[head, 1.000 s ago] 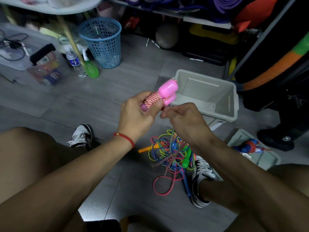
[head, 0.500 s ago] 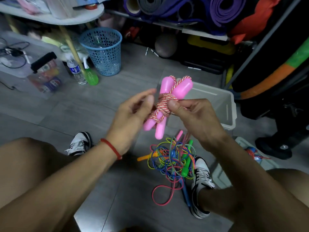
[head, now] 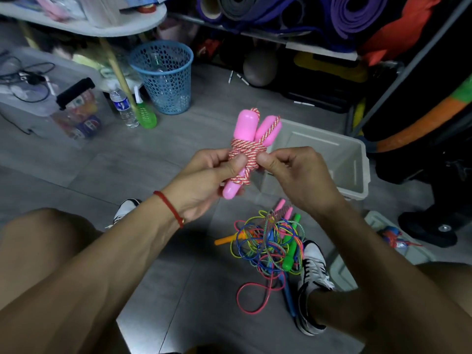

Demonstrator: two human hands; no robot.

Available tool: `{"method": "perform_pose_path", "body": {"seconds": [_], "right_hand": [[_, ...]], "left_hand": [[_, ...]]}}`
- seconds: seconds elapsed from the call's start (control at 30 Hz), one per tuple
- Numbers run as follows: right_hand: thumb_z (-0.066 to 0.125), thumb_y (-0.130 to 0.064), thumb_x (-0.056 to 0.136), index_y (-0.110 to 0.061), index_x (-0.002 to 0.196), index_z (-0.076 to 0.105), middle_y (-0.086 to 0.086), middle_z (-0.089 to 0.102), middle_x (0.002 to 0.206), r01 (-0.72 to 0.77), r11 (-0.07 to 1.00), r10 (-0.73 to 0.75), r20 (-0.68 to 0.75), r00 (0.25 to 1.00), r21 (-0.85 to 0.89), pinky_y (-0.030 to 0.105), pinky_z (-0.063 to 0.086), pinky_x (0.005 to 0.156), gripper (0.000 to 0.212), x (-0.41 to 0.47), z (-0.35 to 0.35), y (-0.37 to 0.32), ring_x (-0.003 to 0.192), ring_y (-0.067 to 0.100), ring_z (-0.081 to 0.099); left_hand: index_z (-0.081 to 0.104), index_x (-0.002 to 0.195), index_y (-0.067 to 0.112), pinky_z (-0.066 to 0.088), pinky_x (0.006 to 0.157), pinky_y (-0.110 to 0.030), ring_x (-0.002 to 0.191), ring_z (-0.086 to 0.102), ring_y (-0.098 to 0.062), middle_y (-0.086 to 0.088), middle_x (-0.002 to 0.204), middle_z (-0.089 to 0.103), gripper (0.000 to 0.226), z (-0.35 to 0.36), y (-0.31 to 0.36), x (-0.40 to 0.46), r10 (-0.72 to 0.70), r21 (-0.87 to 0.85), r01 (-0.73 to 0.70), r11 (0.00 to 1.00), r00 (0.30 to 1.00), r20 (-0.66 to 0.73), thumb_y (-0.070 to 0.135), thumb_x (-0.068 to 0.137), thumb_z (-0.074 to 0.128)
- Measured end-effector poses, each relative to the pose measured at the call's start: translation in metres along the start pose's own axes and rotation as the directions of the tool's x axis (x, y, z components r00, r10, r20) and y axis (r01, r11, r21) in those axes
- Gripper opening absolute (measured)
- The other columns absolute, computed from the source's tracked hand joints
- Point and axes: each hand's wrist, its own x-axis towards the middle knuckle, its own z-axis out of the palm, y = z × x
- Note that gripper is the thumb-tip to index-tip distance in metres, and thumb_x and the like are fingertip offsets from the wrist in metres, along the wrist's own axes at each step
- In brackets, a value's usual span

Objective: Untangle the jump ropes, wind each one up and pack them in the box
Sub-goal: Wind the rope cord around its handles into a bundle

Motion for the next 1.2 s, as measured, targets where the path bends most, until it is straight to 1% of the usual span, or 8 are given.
{"method": "perform_pose_path", "body": {"seconds": [0.3,0.47,0.57,0.73,0.83,0.9,1.03,1.2], "right_hand": [[0.049,-0.023,0.101,-0.017,0.094,0.077,-0.013,0.058,0.056,-0.169,0.97,0.183,0.066,0.981,-0.173,0.024,0.045,0.06,0.029,-0.011,0.002,-0.014,0.059,0.007,0.058],[0.048,-0.03,0.1,-0.01,0.084,0.07,0.009,0.055,0.068,-0.094,0.952,0.101,0.008,0.995,-0.292,0.034,0.039,0.066,0.034,-0.013,0.011,-0.022,0.078,0.033,0.057],[0.053,-0.038,0.096,-0.014,0.087,0.074,0.006,0.055,0.066,-0.135,0.956,0.132,-0.029,0.991,-0.259,0.035,0.048,0.07,0.033,-0.011,0.016,-0.026,0.083,0.035,0.06],[0.074,-0.057,0.081,-0.019,0.054,0.064,-0.004,0.047,0.038,-0.211,0.973,0.201,-0.109,0.973,-0.092,0.015,0.033,0.045,0.047,-0.012,0.017,-0.027,0.044,0.009,0.049],[0.081,-0.058,0.072,-0.019,0.065,0.074,-0.002,0.055,0.042,-0.229,0.973,0.224,-0.173,0.959,-0.012,0.023,0.035,0.04,0.041,-0.009,0.015,-0.025,0.038,0.01,0.047],[0.083,-0.052,0.074,-0.019,0.074,0.079,0.003,0.065,0.052,-0.241,0.961,0.261,-0.157,0.952,0.137,0.031,0.04,0.041,0.034,-0.006,0.01,-0.023,0.041,0.013,0.049],[0.078,-0.034,0.086,-0.012,0.077,0.081,-0.002,0.062,0.052,-0.175,0.941,0.187,-0.014,0.982,0.29,0.023,0.032,0.051,0.024,-0.006,-0.008,-0.022,0.05,0.007,0.038],[0.06,-0.017,0.097,0.004,0.096,0.072,-0.015,0.046,0.04,-0.173,0.875,0.09,0.198,0.976,0.452,0.008,0.028,0.04,0.024,-0.005,-0.023,-0.018,0.035,-0.002,0.034]], "left_hand": [[0.067,0.109,0.005,0.051,0.071,-0.026,0.077,0.061,-0.01,-0.009,0.091,0.071,0.014,0.006,-0.014,0.011,0.17,0.278,-0.101,0.955,0.957,-0.236,0.004,0.096,0.061],[0.072,0.094,0.023,0.059,0.077,-0.054,0.076,0.069,-0.022,-0.011,0.087,0.076,0.025,0.005,-0.024,0.015,0.239,0.453,-0.07,0.889,0.915,-0.327,0.041,0.078,0.071],[0.073,0.098,0.025,0.06,0.072,-0.045,0.071,0.07,-0.014,-0.001,0.078,0.075,0.03,0.013,-0.027,0.014,0.326,0.557,-0.091,0.826,0.882,-0.339,0.046,0.076,0.068],[0.071,0.105,0.022,0.053,0.066,-0.039,0.073,0.069,-0.024,-0.004,0.072,0.07,0.029,0.029,-0.024,0.0,0.496,0.806,-0.086,0.586,0.824,-0.273,0.029,0.079,0.059],[0.07,0.111,0.021,0.051,0.068,-0.036,0.072,0.066,-0.018,-0.002,0.079,0.068,0.032,0.034,-0.018,-0.004,0.508,0.85,-0.142,0.508,0.846,-0.163,0.028,0.081,0.064],[0.07,0.112,0.02,0.053,0.068,-0.037,0.072,0.066,-0.015,-0.001,0.085,0.067,0.031,0.03,-0.013,-0.007,0.475,0.806,-0.212,0.552,0.875,-0.095,0.031,0.083,0.064],[0.069,0.125,0.019,0.059,0.08,-0.044,0.088,0.069,-0.02,-0.006,0.102,0.075,0.04,0.013,-0.002,-0.007,0.296,0.407,-0.22,0.886,0.945,-0.135,0.036,0.089,0.066],[0.06,0.122,0.003,0.051,0.082,-0.043,0.104,0.061,-0.038,-0.025,0.117,0.064,0.038,0.012,0.01,-0.007,-0.12,-0.027,0.122,0.992,0.989,0.085,0.03,0.095,0.059]]}}
